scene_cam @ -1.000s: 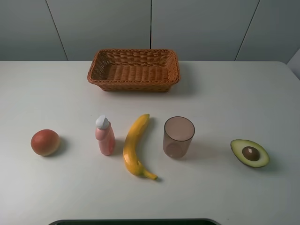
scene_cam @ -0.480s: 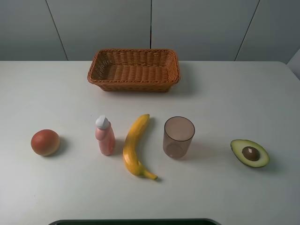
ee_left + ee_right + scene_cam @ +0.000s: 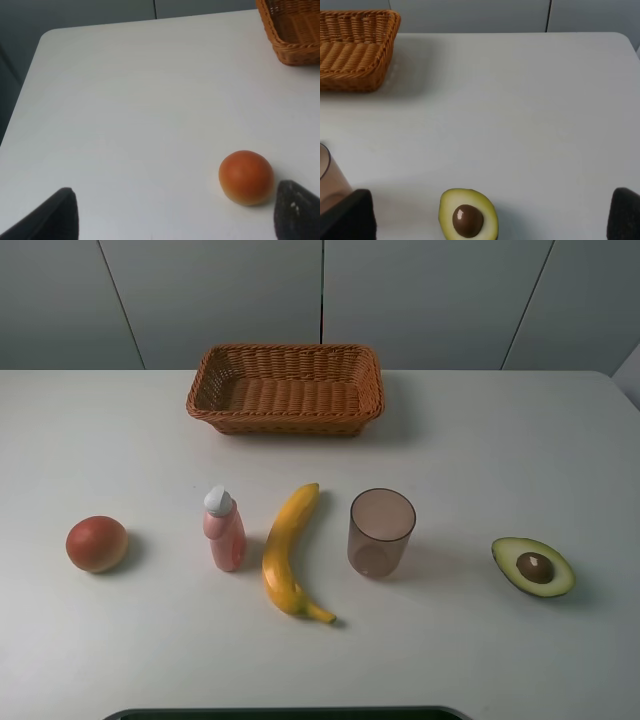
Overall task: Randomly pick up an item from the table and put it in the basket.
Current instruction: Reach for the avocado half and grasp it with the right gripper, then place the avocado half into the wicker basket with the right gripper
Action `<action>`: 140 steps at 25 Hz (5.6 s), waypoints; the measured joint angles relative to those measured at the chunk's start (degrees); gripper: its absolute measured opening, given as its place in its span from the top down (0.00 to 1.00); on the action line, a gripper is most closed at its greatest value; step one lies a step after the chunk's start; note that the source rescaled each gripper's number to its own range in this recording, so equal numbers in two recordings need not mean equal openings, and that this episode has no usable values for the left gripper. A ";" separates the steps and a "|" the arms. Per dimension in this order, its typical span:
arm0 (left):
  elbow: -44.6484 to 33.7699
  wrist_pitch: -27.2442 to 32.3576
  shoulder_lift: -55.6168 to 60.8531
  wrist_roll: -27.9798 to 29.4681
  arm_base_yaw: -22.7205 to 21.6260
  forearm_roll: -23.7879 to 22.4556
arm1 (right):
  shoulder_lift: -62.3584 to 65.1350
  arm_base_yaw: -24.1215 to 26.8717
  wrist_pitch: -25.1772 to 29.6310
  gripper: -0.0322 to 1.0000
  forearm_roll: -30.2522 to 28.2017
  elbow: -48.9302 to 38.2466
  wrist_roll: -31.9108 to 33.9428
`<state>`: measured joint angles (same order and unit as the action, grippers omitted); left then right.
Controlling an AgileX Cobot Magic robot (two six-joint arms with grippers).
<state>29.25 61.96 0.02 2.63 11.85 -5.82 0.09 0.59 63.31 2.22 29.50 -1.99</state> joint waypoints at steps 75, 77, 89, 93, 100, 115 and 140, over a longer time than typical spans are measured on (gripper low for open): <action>0.00 0.00 0.00 -0.02 0.00 0.00 | -94.05 -5.11 -34.37 0.00 9.04 0.80 -48.85; 0.00 0.00 0.00 -0.02 0.00 0.00 | -94.97 -5.11 -35.12 0.00 9.04 0.80 -48.30; 0.00 0.00 0.00 -0.02 0.00 0.00 | -95.50 -5.11 -34.37 0.95 8.79 1.33 -43.44; 0.00 0.00 0.00 -0.02 0.00 0.00 | -95.50 -5.11 -31.71 0.95 7.48 2.76 -42.00; 0.00 0.00 0.00 -0.02 0.00 0.00 | -91.29 -5.11 -27.83 0.95 7.36 7.84 -40.14; 0.00 0.00 0.00 -0.02 0.00 0.00 | -85.82 -8.74 -14.51 0.95 8.26 41.64 -35.94; 0.00 0.00 0.00 -0.02 0.00 0.00 | -126.92 -26.20 -37.43 0.95 22.45 63.27 -37.74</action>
<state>29.25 61.96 0.02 2.61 11.85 -5.82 -126.83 -25.61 25.88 24.68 92.77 -39.73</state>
